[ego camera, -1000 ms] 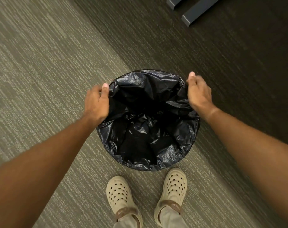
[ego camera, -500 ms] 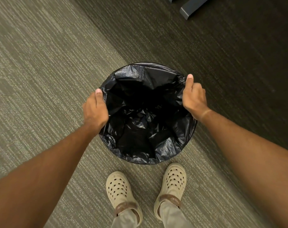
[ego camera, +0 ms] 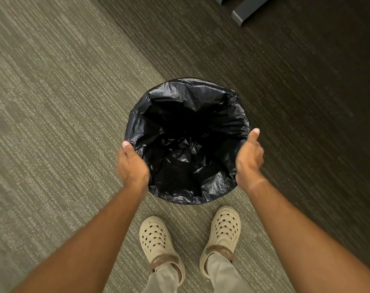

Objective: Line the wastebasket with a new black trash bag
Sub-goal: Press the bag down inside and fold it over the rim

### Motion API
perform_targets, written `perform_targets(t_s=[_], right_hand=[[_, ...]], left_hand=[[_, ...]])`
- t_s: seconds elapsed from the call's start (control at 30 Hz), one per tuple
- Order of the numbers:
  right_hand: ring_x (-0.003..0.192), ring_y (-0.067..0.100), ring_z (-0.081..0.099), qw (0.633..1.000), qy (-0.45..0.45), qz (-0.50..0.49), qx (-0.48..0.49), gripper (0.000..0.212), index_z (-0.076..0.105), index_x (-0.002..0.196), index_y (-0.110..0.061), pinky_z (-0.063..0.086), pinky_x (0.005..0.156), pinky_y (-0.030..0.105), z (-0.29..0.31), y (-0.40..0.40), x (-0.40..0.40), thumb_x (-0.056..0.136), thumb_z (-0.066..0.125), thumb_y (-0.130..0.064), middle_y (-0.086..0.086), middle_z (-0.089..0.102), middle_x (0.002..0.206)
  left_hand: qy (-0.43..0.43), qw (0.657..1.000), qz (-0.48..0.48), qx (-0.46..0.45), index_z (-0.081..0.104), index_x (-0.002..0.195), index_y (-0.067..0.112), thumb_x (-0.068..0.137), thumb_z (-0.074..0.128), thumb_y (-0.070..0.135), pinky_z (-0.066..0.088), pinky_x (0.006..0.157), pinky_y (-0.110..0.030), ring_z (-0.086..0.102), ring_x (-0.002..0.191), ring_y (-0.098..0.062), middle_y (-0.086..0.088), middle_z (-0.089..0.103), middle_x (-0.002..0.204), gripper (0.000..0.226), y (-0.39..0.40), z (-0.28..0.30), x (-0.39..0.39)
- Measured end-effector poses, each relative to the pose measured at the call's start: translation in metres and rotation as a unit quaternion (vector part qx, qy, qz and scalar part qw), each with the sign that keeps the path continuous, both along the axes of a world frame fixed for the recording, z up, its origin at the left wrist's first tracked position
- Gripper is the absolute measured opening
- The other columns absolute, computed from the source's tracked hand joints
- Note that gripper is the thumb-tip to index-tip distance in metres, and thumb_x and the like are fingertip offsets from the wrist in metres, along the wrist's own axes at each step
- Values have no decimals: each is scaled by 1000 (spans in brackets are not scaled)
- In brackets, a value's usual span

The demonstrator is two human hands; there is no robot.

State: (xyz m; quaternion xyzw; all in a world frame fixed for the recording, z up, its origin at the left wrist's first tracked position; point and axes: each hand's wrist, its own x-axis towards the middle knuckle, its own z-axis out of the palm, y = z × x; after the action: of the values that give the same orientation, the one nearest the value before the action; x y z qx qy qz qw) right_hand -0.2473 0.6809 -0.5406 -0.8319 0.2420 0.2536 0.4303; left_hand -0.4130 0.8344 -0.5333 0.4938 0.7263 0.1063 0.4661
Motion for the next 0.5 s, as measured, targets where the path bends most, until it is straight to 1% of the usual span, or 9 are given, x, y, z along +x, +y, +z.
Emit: perform_targets(t_s=[0.07, 0.13, 0.2, 0.23, 0.27, 0.3, 0.37, 0.43, 0.5], right_hand=[[60, 11, 49, 1000, -15, -17, 8, 61, 45, 61, -21, 39, 68, 35, -3, 0, 0, 91, 22, -69, -7, 51, 65], [51, 12, 47, 1000, -19, -20, 10, 65, 41, 57, -17, 41, 60, 33, -7, 0, 1, 89, 23, -71, -7, 48, 54], [48, 9, 51, 999, -2, -28, 35, 68, 47, 60, -14, 44, 61, 31, -5, -1, 2, 89, 25, -71, -9, 53, 51], [58, 10, 62, 998, 17, -29, 55, 72, 58, 69, -9, 49, 67, 31, -5, -3, 3, 89, 27, -71, -6, 65, 63], [80, 16, 70, 996, 39, -33, 80, 76, 66, 88, -3, 53, 78, 33, -4, -6, 4, 90, 29, -70, 3, 75, 88], [100, 26, 68, 992, 56, -42, 107, 76, 66, 106, -4, 53, 91, 39, -3, -10, 4, 90, 31, -70, 13, 71, 111], [120, 30, 57, 985, 84, -61, 136, 78, 58, 128, -12, 43, 106, 48, 2, -22, -4, 87, 32, -73, 14, 59, 134], [129, 28, 48, 982, 112, -73, 131, 84, 50, 135, -15, 34, 111, 52, 7, -34, -20, 82, 31, -78, 12, 49, 144], [137, 28, 40, 972, 142, -89, 163, 85, 45, 141, -21, 29, 113, 55, 13, -38, -40, 81, 30, -79, 11, 40, 151]], left_hand=[[-13, 1000, 6, 18, 51, 127, 14, 101, 25, 50, 37, 104, -45, 49, 110, -19, -3, 54, 120, 51, -1, -5, -1], [-23, 1000, 10, 19, 57, 107, 20, 100, 24, 53, 39, 93, -39, 48, 92, -11, 5, 52, 101, 48, -3, -6, 0], [-36, 999, 16, 3, 56, 101, 26, 99, 23, 56, 37, 89, -36, 51, 89, -9, 3, 55, 101, 45, -3, -2, 1], [-37, 999, 12, -7, 55, 117, 21, 98, 22, 57, 37, 95, -38, 54, 105, -16, -5, 57, 119, 52, -3, 0, 0], [-39, 999, 9, -22, 47, 135, 16, 98, 22, 58, 34, 103, -41, 49, 122, -23, -11, 50, 138, 61, -2, 1, -3], [-39, 999, 10, -31, 40, 142, 14, 98, 23, 57, 31, 107, -41, 44, 129, -24, -10, 43, 147, 63, -3, 2, -5], [-40, 999, 26, -20, 44, 135, 17, 100, 26, 52, 34, 101, -38, 50, 110, -10, 4, 52, 129, 53, -8, 4, -10], [-31, 998, 57, -26, 45, 117, 23, 100, 27, 51, 39, 94, -38, 47, 92, -4, 10, 50, 106, 38, -22, 6, -16], [-55, 989, 98, -98, 43, 128, 18, 98, 25, 55, 36, 107, -45, 48, 117, -17, -3, 48, 134, 51, -40, 9, -19]])
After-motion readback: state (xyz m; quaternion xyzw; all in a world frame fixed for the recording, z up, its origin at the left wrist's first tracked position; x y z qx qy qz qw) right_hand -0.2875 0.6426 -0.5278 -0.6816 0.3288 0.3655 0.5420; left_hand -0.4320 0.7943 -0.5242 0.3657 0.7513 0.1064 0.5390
